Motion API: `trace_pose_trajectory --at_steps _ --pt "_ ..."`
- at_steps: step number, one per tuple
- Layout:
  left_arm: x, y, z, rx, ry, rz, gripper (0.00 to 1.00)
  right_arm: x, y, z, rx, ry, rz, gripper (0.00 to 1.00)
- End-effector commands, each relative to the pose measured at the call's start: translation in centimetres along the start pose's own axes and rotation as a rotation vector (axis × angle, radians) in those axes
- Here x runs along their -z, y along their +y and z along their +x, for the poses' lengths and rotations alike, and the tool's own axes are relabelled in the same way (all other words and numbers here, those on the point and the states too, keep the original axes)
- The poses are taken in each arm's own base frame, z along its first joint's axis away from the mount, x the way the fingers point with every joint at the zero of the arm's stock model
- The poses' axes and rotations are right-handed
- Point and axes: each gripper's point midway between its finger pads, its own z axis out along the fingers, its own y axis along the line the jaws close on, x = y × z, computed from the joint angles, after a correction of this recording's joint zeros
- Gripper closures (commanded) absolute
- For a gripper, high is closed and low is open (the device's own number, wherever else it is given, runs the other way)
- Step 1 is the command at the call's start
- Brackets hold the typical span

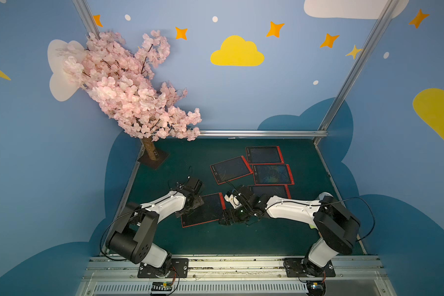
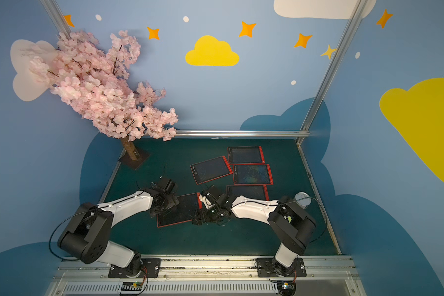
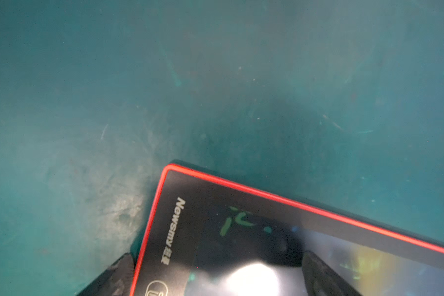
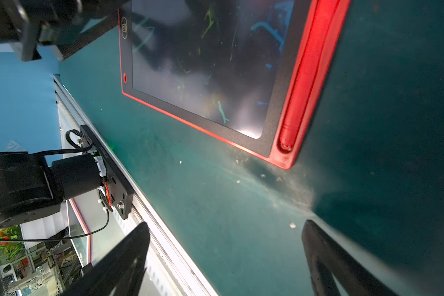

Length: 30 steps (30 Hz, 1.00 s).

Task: Place the stylus back onto the writing tablet
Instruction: Move the writing tablet to the center of the board.

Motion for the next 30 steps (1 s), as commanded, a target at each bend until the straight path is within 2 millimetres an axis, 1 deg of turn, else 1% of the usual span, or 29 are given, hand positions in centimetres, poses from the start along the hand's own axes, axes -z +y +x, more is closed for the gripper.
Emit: trace_pose_trajectory --at_steps 1,4,8,13,18,20,27,30 --pt "0.1 -11.5 6.1 0.024 0.326 0.526 0.01 -0.6 -0.3 0.5 -0.014 0.011 -0.002 0.08" --pt "0.3 -12.0 6.2 0.007 0.325 0.536 0.01 -0.6 -0.4 0.5 -0.017 0.01 -0.001 0.08" --pt "0.8 -11.8 6.0 -0.005 0.304 0.537 0.01 -0.7 -0.4 0.5 -0.017 0.011 0.001 0.08" --pt "2.0 -11.9 5.6 -0.038 0.267 0.584 0.01 -0.7 -0.3 0.4 -0.014 0.008 -0.003 0.08" --pt "2.9 -12.0 5.7 -0.046 0.252 0.647 0.01 -0.9 0.1 0.4 -0.005 0.011 -0.017 0.08" --pt "3.3 -12.2 5.7 -0.048 0.242 0.679 0.01 -1.0 0.1 0.5 -0.006 0.014 -0.018 0.09" --pt "5.1 -13.9 5.4 -0.076 0.231 0.803 0.01 -1.1 -0.2 0.5 -0.017 0.006 -0.008 0.11" --pt "5.2 -14.4 5.5 -0.082 0.24 0.826 0.01 -1.1 -0.8 0.4 -0.028 -0.005 0.021 0.13"
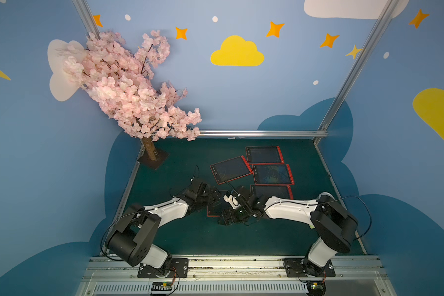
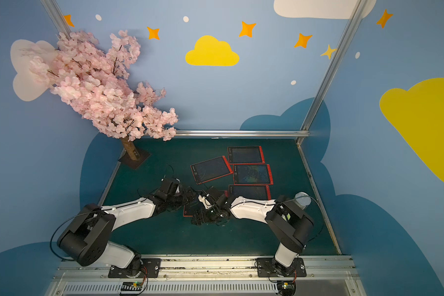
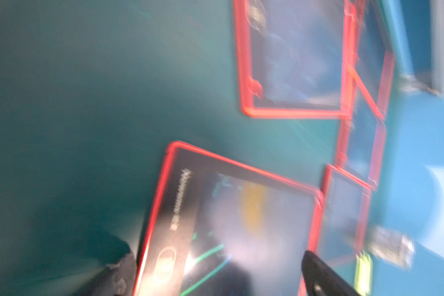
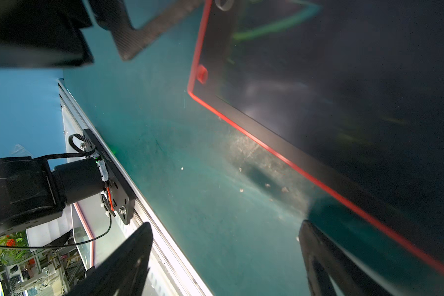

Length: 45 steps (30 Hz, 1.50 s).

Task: Place the stylus back onto the writing tablet
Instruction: Move the writing tablet to the center of the board.

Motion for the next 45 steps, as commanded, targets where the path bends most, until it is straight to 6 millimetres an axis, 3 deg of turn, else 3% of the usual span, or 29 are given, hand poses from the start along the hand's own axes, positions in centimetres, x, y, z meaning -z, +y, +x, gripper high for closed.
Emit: trace_pose_trajectory --at_steps 1,10,17,26,33,37,45 --pt "-0.4 -2.0 2.4 0.013 0.134 0.143 0.01 -0.3 -1.1 0.3 -0.027 -0.004 0.042 0.13" --pt "0.8 -1.7 1.8 -0.034 0.107 0.07 0.01 0.2 -3.2 0.2 -0.077 -0.029 0.124 0.16" --pt "5.3 -1.8 -0.3 -0.158 -0.007 0.001 0.01 0.5 -5.2 -1.2 -0.122 -0.048 0.158 0.17" --pt "11.4 -3.3 -1.6 -0.358 -0.155 0.053 0.01 -0.5 -5.1 -3.3 -0.107 -0.031 0.161 0.17" --pt "11.9 -3.6 -1.2 -0.409 -0.144 0.084 0.01 -0.4 -4.0 -5.2 -0.042 -0.038 0.158 0.17" --pt "12.0 -4.8 -0.9 -0.449 -0.135 0.147 0.01 1.0 -3.1 -5.2 0.038 -0.063 0.141 0.16" --pt "13.1 -6.2 -1.8 -0.547 -0.193 0.168 0.01 7.3 -3.4 -4.7 0.149 -0.181 0.223 0.12"
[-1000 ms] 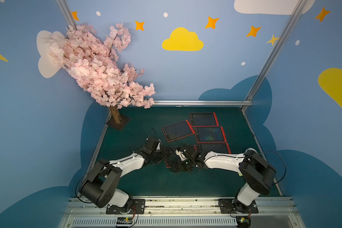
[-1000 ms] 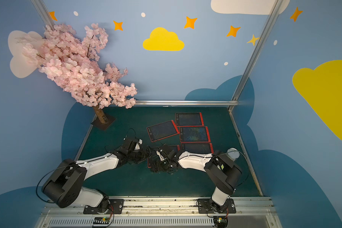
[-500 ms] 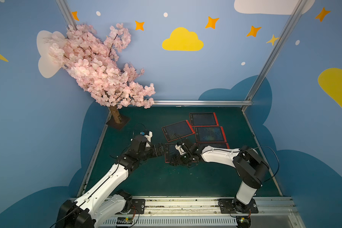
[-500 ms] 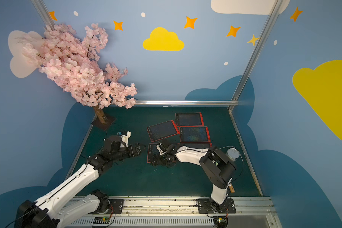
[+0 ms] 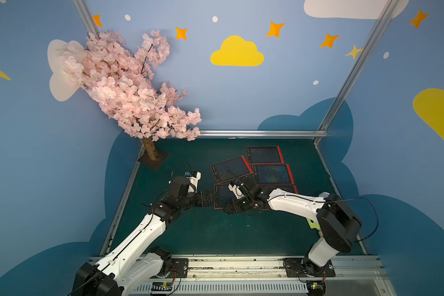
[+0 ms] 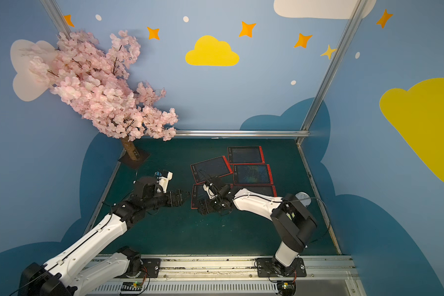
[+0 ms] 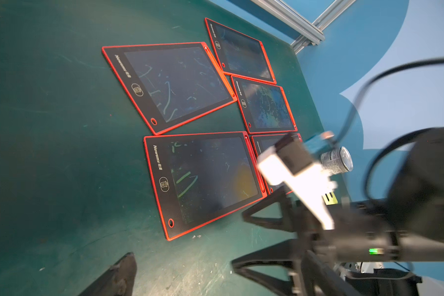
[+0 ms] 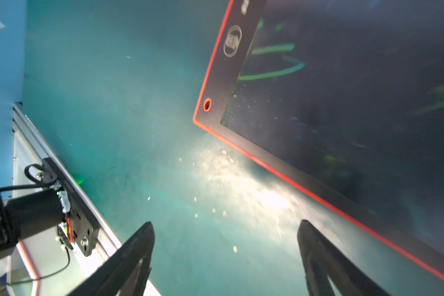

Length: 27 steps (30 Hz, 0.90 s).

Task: Place the stylus back onto the writing tablet
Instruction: Move the writing tablet to the center of the board, then reset both arms

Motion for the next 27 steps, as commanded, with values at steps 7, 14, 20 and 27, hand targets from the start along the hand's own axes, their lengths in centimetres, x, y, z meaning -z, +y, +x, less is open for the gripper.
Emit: trace_pose_trajectory --at_steps 7,14,20,27 --pt "0.6 0.5 -2.5 -0.124 -0.109 -0.058 0.01 8.1 -4.2 -1.5 0.001 -0.201 0.218 0.11" --pt "1.0 1.7 -3.3 -0.157 -0.148 -0.141 0.01 14.6 -8.0 -3.8 -0.005 -0.581 0.4 0.07" --pt "0.4 3.7 -2.9 -0.141 -0.136 -0.227 0.01 17.6 -10.3 -4.6 0.156 -0.737 0.567 0.08" --pt "-0.4 6.5 -3.8 -0.094 -0.147 -0.291 0.01 20.4 -15.2 -5.9 0.044 -0.775 0.628 0.07"
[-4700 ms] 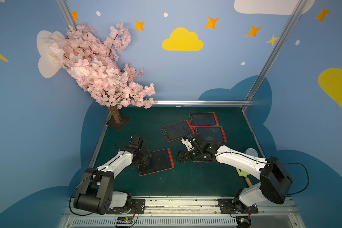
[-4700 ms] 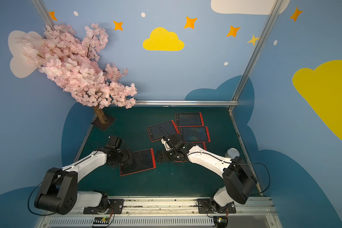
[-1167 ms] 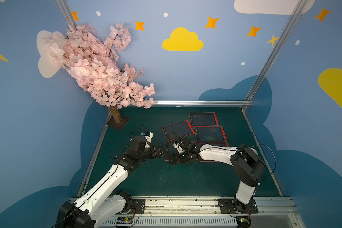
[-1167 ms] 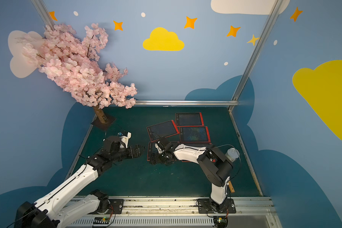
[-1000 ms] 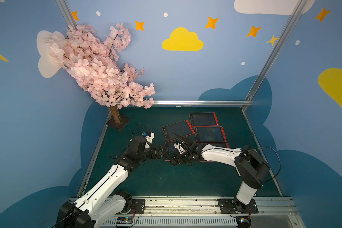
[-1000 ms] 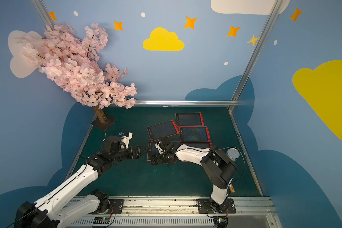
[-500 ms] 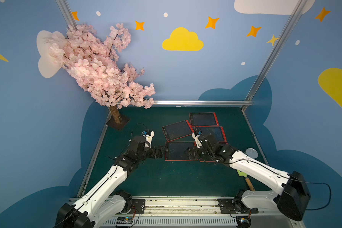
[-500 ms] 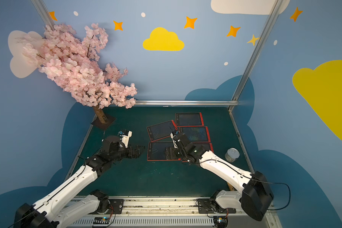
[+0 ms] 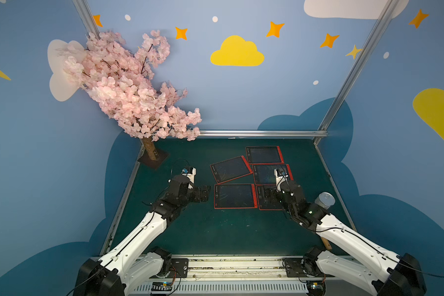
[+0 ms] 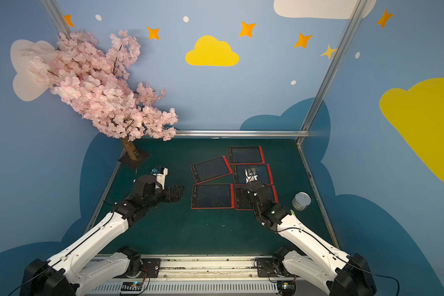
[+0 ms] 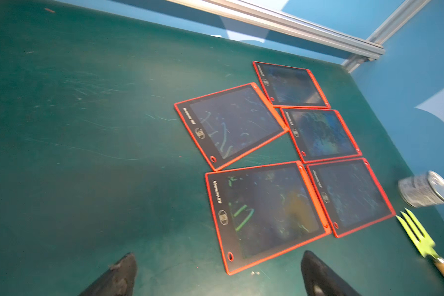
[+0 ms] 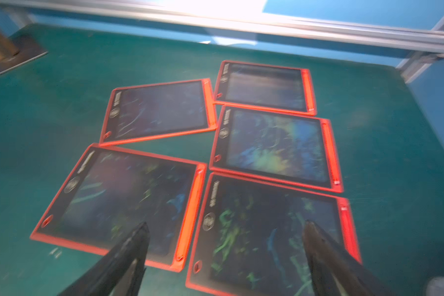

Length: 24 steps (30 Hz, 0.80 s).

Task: Place the stylus back onto the writing tablet
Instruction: Reset both arms

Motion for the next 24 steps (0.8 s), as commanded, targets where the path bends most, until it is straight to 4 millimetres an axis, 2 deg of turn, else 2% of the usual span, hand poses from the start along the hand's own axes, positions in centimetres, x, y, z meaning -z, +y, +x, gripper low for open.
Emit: trace_pose_trajectory --at_steps 1,6,11,14,17,20,24 --pt "-0.9 1.9 -0.3 0.02 0.0 -0.057 0.01 -0.6 -2.8 -1.9 -0.047 -0.055 0.043 0.07" --pt "-1.0 6.3 -0.5 0.048 -0.021 -0.233 0.01 -2.3 -7.9 -1.5 -0.094 -0.031 0.124 0.06" --pt "-0.2 10.6 -0.9 0.077 -0.032 -0.365 0.01 -3.7 -12.8 0.3 -0.151 -0.037 0.21 0.06" --pt "-0.3 12.2 -1.2 0.032 -0.062 -0.398 0.01 -4.6 -14.9 1.7 -0.145 -0.011 0.266 0.07" --pt "-0.6 13.3 -1.6 -0.018 -0.139 -0.404 0.01 -6.1 -16.3 3.7 -0.135 0.047 0.282 0.08" --pt "-0.9 14.3 -2.1 -0.015 -0.178 -0.402 0.01 -7.7 -16.4 5.1 -0.112 0.04 0.279 0.08" --pt "-1.8 15.4 -2.0 -0.032 -0.176 -0.434 0.01 -8.9 -15.8 4.9 -0.126 0.049 0.226 0.06"
